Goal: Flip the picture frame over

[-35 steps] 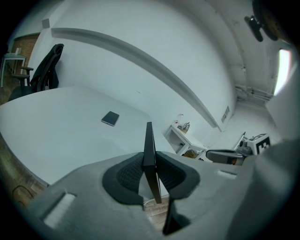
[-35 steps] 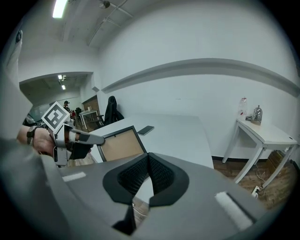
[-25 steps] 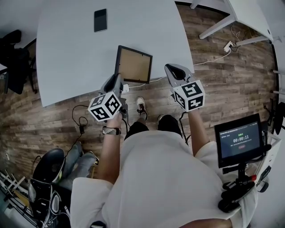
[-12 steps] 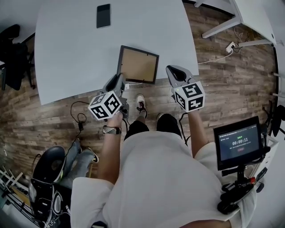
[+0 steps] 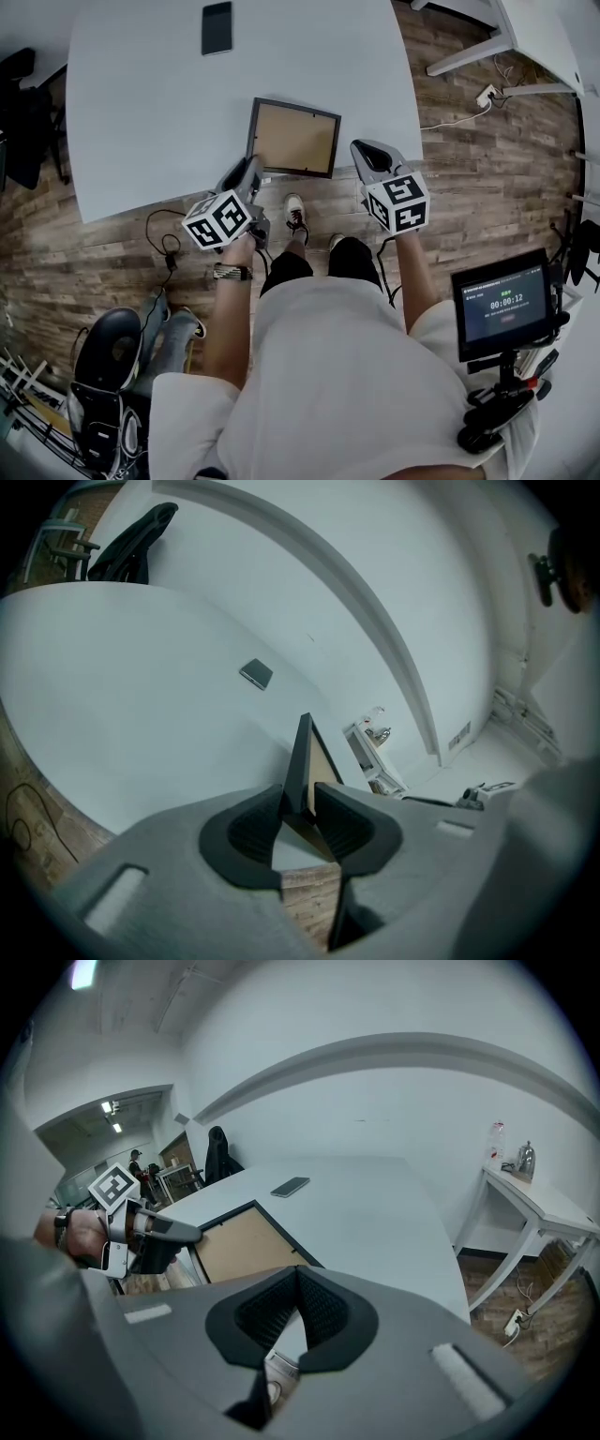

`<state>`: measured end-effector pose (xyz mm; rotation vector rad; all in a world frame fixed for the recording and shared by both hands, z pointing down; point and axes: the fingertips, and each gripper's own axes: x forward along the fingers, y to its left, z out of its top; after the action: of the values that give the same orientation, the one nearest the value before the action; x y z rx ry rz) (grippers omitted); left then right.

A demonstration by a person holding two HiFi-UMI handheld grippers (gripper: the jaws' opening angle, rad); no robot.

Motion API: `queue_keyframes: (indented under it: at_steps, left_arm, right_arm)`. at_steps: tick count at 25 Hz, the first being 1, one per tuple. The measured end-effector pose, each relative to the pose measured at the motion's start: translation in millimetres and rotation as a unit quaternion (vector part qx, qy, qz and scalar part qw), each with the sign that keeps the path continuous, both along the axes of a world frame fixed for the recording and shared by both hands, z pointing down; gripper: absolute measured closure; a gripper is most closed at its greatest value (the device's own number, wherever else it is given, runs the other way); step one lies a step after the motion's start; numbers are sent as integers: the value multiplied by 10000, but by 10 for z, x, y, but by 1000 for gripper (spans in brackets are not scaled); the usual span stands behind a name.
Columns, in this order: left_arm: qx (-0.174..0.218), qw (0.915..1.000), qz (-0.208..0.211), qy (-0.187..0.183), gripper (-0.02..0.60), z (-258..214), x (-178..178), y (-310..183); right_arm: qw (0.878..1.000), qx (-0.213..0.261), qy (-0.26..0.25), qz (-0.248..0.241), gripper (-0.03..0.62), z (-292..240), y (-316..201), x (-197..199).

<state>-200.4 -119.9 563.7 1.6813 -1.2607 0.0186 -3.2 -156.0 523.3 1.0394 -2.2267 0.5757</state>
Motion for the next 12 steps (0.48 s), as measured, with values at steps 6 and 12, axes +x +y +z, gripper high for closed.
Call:
queue_keyframes:
  at_steps: [6, 12]
  left_arm:
    - [-109, 9999, 65, 31, 469, 75, 34, 72]
    - [-189, 9997, 133, 14, 465, 131, 34, 119]
  right_arm:
    - [9999, -115, 76, -22, 592, 97, 53, 16]
    - [9996, -268, 125, -27, 592, 215, 89, 25]
